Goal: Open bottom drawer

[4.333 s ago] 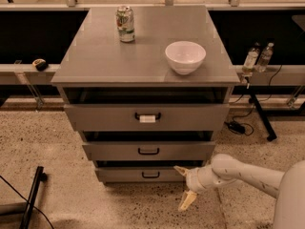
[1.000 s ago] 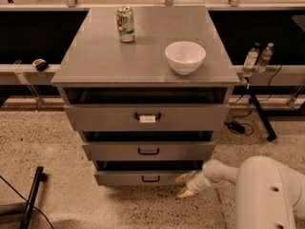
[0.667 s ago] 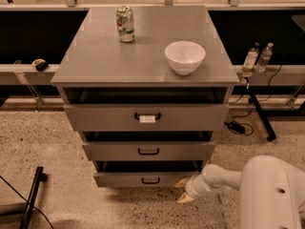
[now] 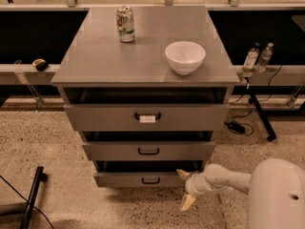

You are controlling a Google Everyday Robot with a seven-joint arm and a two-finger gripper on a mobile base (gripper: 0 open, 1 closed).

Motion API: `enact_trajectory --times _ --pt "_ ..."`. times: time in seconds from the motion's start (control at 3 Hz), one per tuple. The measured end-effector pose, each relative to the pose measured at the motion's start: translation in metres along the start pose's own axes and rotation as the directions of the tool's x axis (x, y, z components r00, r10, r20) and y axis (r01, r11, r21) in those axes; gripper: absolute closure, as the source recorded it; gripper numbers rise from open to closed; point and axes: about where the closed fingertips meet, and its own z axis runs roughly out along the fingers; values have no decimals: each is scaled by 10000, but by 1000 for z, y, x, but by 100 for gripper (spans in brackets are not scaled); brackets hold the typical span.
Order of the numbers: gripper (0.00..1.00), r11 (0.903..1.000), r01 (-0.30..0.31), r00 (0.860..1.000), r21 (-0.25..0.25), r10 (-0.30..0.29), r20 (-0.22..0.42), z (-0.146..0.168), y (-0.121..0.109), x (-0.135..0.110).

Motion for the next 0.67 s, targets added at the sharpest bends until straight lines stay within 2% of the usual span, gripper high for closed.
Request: enact_trajectory --times 0.67 --pt "0 9984 -464 9987 -314 457 -218 31 -48 18"
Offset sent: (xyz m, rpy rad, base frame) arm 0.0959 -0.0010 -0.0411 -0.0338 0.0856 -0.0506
